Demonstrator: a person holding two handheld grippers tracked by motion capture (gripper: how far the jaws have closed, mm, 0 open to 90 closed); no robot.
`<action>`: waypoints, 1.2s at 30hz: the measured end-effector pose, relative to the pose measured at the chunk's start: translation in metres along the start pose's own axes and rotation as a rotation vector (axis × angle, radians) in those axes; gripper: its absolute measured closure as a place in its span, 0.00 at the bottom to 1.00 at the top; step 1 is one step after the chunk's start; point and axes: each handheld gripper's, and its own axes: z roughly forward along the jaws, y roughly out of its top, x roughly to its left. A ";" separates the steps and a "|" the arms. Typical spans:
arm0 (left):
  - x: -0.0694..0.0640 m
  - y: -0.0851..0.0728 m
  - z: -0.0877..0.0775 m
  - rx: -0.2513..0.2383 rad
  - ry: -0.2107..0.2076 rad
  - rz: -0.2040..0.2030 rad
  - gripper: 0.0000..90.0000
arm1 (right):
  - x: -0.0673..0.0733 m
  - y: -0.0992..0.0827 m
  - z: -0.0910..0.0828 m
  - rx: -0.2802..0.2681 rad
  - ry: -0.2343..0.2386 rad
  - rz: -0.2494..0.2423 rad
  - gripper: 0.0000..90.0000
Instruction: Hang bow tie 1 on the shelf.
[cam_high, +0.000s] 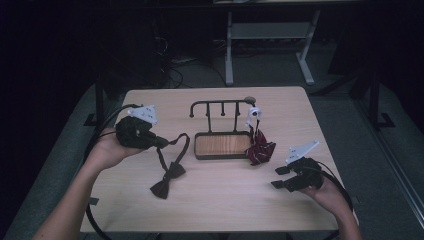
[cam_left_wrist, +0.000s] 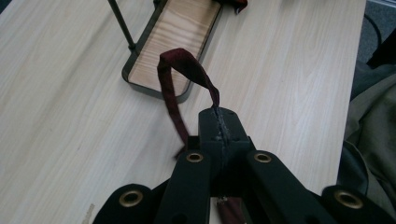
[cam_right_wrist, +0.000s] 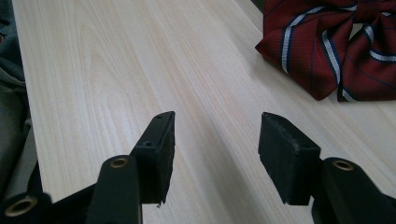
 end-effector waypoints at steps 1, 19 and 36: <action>0.001 0.002 -0.002 -0.002 0.003 0.003 1.00 | 0.000 0.000 0.000 0.001 -0.001 0.000 0.51; 0.007 0.016 -0.013 -0.016 0.003 0.013 1.00 | -0.002 -0.001 -0.002 -0.009 0.002 0.002 0.51; 0.024 0.029 -0.017 -0.001 0.009 -0.002 1.00 | -0.004 -0.002 -0.005 -0.014 0.003 0.010 0.51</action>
